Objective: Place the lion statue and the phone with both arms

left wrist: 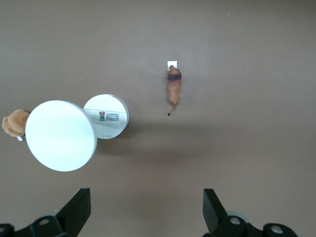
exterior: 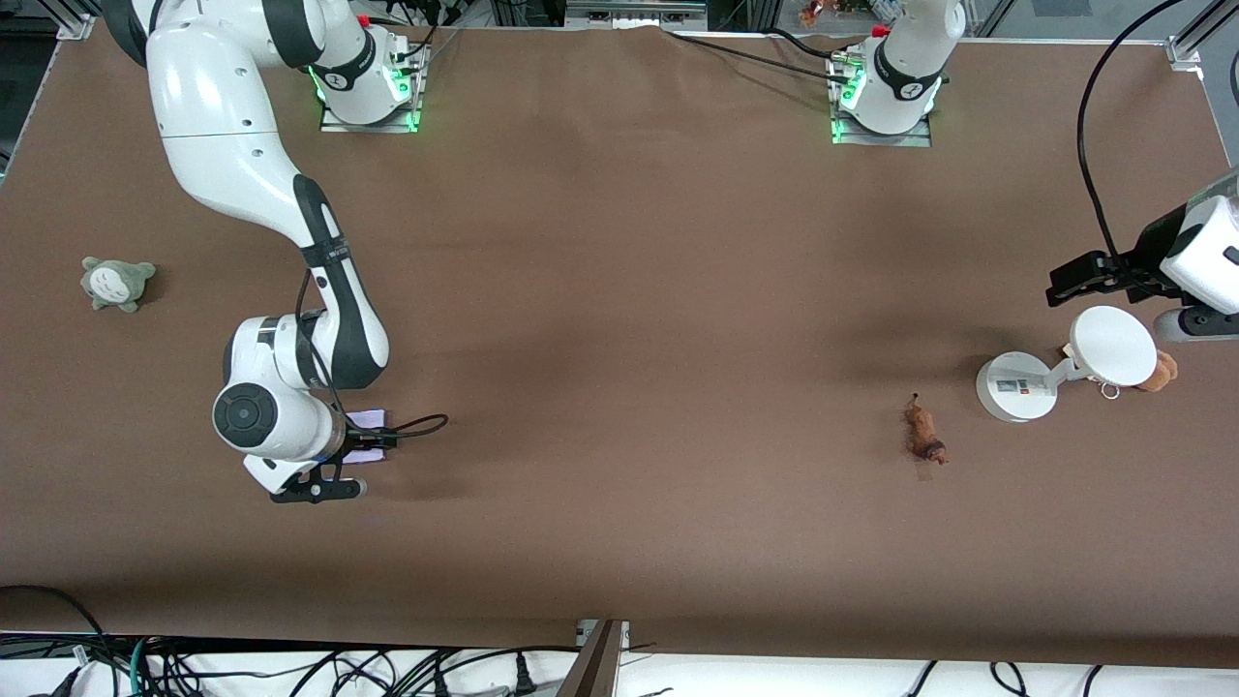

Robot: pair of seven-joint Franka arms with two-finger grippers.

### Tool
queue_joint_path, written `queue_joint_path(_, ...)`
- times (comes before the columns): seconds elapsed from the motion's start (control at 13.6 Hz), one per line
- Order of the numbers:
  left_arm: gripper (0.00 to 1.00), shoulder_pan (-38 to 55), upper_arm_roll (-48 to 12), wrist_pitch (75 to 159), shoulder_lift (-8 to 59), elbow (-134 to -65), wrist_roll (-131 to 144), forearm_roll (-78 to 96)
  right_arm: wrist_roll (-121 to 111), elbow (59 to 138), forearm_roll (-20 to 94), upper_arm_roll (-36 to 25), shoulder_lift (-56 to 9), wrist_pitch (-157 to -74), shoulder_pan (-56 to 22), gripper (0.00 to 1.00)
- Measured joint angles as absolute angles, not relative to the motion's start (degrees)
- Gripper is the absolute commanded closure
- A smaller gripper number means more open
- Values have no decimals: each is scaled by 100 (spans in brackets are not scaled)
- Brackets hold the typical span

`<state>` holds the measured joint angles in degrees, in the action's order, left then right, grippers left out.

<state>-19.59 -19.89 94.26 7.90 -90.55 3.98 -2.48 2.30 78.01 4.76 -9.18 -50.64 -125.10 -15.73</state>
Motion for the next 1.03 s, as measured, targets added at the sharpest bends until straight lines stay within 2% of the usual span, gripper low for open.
queue_joint_path(0.29, 0, -1860, -2048, 9508, 937, -9101, 393, -249, 207, 7661, 427, -932, -4713, -12312, -1573, 0)
queue_joint_path(0.66, 0, -1700, -2058, 9440, 836, -9083, 389, -249, 193, 7501, 422, -1190, -3420, -10637, -1553, 0)
queue_joint_path(0.73, 0, -1400, -1829, 9414, 814, -9075, 404, -249, 193, 7500, 422, -1249, -3165, -10316, -1543, 0)
queue_joint_path(0.95, 0, 49, -385, 9332, 725, -9073, 418, -250, 200, 7507, 421, -1383, -2579, -9445, -1525, 0)
queue_joint_path(1.03, 0, 201, -204, 9329, 705, -9073, 419, -250, 202, 7509, 421, -1446, -2447, -9205, -1524, 0)
